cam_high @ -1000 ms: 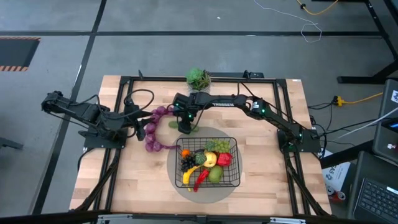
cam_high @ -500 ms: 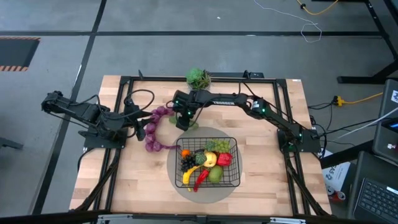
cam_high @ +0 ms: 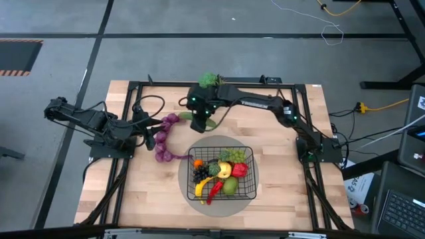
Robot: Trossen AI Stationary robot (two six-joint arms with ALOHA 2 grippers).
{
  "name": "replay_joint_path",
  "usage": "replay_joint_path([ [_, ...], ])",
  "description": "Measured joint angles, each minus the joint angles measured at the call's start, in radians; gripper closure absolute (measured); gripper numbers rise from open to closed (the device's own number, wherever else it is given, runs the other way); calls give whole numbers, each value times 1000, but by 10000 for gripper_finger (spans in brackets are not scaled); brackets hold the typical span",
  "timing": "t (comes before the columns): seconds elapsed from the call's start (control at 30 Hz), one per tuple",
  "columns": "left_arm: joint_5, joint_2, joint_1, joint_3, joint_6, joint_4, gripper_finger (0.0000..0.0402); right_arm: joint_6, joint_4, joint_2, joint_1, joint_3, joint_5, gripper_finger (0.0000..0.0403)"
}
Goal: Build produce basket
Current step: Put the green cucumber into the black wire basket
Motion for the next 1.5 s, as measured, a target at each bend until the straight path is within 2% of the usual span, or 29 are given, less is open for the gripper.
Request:
replay_joint_path([
  [0.2,3,0,0,0,-1,1,296,-19,-92,-108,107,0,-2,293],
  [0.4,4,0,0,0,-2,2,296,-36,-141,-140,258,-1,4,288],
  [0.73,4,0,0,0,-2,1,296,45,-216,-141,440,-1,163,285],
  [1.03,4,0,0,0,-2,1,296,141,-273,-141,498,-9,175,283],
  [1.4,3,0,0,0,1,1,296,114,-223,-141,502,-9,171,282],
  [1.5,3,0,0,0,1,1,296,169,-206,-141,502,-9,163,282],
])
